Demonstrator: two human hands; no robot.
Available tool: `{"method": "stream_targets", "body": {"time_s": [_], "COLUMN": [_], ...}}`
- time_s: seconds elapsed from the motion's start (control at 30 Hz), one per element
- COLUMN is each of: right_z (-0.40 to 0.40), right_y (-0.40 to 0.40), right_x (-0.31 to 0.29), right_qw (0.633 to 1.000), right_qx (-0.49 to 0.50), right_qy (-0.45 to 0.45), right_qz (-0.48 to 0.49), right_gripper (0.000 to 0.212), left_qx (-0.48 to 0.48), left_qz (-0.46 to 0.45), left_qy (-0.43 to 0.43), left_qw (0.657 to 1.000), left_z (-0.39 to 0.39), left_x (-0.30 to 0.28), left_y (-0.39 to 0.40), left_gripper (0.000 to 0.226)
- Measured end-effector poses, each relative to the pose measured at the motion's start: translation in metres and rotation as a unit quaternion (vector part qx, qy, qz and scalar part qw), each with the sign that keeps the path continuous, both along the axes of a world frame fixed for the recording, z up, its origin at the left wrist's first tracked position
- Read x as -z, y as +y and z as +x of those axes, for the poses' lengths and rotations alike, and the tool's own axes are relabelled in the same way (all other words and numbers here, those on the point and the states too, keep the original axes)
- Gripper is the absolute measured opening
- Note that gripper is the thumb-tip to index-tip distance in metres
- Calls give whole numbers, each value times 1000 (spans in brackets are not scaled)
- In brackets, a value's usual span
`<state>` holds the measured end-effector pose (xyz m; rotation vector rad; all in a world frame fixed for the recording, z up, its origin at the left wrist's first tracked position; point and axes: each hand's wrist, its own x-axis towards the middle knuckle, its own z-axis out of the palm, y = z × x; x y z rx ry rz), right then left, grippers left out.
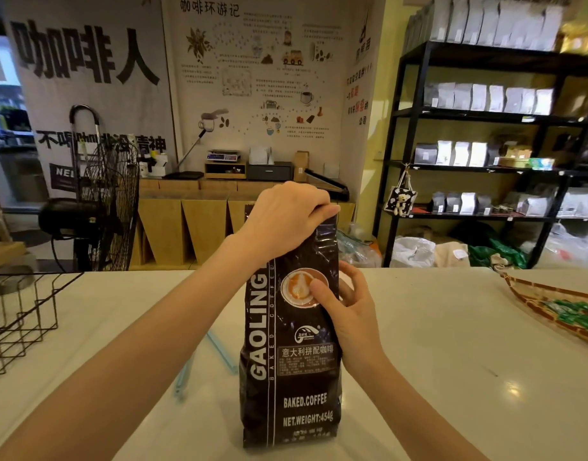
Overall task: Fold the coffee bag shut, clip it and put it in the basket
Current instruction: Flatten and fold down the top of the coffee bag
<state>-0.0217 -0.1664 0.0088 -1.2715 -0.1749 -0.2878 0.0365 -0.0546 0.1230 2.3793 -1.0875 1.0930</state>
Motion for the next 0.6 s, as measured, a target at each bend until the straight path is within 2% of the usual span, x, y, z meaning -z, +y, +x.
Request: {"method": "stream_targets", "body": {"time_s": [0.1,0.17,0.37,0.6], "right_z": [-5,-7,-8,-10], "right_y": [4,4,-2,-3], "right_x": [8,11,17,21], "right_qw": [998,998,998,996], "right_qx": [58,57,-27,-12], "right_qy": [-23,-20,41,71], "right_qz": [-6,-25,37,55], "right_gripper": [26,18,18,12], "left_qx": [-6,-14,-28,-48], "left_qz": [2,3,-43,-26], "left_qy": [1,-13,-14,-60], "left_qw": [1000,1000,999,997], "left_z": [2,5,12,9], "left_x": [2,2,10,15], "left_y": [-1,-2,3,-3], "left_gripper": [32,33,34,41]}}
